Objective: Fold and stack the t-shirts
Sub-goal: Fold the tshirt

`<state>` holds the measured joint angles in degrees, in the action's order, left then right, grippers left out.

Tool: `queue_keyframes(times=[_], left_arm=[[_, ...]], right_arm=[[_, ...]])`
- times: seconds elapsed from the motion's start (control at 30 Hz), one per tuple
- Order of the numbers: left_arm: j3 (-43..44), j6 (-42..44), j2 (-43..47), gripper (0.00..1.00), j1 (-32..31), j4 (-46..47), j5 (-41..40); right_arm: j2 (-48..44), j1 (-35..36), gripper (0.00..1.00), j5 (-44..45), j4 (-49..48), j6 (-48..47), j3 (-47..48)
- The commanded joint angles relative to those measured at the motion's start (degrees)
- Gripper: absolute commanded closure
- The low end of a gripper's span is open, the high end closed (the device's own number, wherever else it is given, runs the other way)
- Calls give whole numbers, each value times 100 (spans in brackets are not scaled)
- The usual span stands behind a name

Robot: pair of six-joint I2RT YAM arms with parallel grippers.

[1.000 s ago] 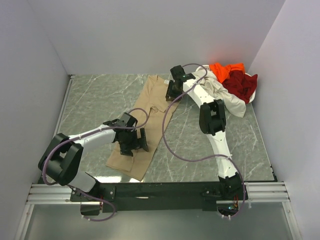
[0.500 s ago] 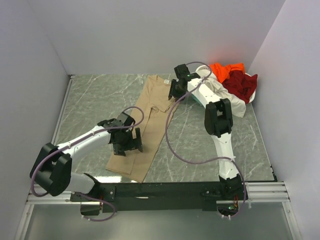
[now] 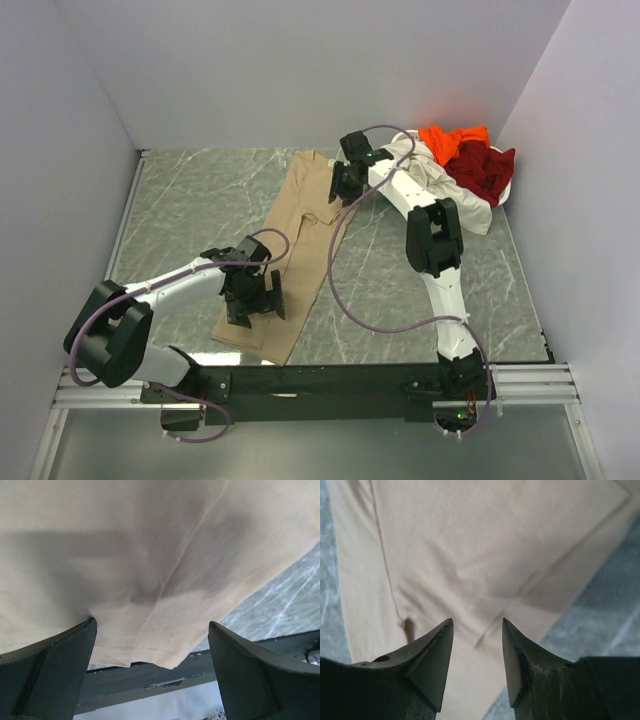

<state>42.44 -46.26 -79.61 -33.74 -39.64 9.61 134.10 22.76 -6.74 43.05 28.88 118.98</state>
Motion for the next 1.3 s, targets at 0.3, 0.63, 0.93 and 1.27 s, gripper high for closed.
queue_keyframes(times=[0.3,0.63,0.93,1.27], left_arm=[[-175,29,-774,1,-220,790,1306],[651,363,-1828,1,-818,984,1834],[1179,504,-1883,1,-1012,809,1615],[1294,469,-434,1,-1003,203,166]], right_arm=[[1091,-132,50,120,63,144,986],[1566,-167,50,24,-77,328,1673],[1523,-167,50,-406,-350,539,1734],[284,-272,47,-864,-587,179,1251]])
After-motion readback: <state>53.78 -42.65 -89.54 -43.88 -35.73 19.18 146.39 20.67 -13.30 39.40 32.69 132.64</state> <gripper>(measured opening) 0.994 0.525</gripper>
